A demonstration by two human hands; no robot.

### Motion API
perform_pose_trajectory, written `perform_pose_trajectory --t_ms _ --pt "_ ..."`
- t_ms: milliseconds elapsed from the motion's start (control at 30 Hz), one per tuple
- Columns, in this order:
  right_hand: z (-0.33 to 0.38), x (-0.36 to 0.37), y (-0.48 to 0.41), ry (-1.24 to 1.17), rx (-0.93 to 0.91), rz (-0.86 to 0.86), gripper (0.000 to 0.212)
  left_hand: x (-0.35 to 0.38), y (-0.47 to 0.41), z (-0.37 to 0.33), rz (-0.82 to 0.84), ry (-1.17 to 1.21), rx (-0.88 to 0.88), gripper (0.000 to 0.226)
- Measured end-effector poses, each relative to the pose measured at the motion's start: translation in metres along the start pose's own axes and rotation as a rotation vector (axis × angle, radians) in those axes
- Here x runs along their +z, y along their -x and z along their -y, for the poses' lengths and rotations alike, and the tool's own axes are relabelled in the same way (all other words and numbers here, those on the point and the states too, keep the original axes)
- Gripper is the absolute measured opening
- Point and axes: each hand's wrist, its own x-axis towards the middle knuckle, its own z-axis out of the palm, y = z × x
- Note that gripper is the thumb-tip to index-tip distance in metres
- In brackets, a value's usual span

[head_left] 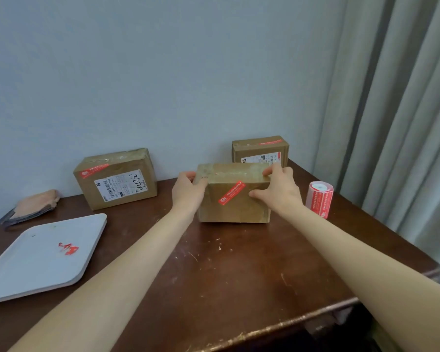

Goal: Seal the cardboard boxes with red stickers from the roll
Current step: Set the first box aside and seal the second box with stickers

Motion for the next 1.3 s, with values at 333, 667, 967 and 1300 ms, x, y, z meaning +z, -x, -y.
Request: perform_pose_trajectory --t_ms 333,667,967,1300 --pt "-0.006 -0.004 0.001 0.23 -0.046 0.054 0.082 0.003 0.013 0.0 0.067 -0.234 0.098 0.036" --pt "0.001 -0.003 -0.026 0.397 -0.221 0.3 0.09 0.012 0.022 -0.005 0.155 -0.55 0.62 0.026" --pt "-0.007 0.0 -0.028 0.387 -0.252 0.262 0.086 0.023 0.021 -0.006 0.153 -0.434 0.53 0.018" --pt "-0.007 0.0 -0.027 0.38 -0.248 0.265 0.086 0.023 0.019 -0.007 0.18 -0.408 0.521 0.017"
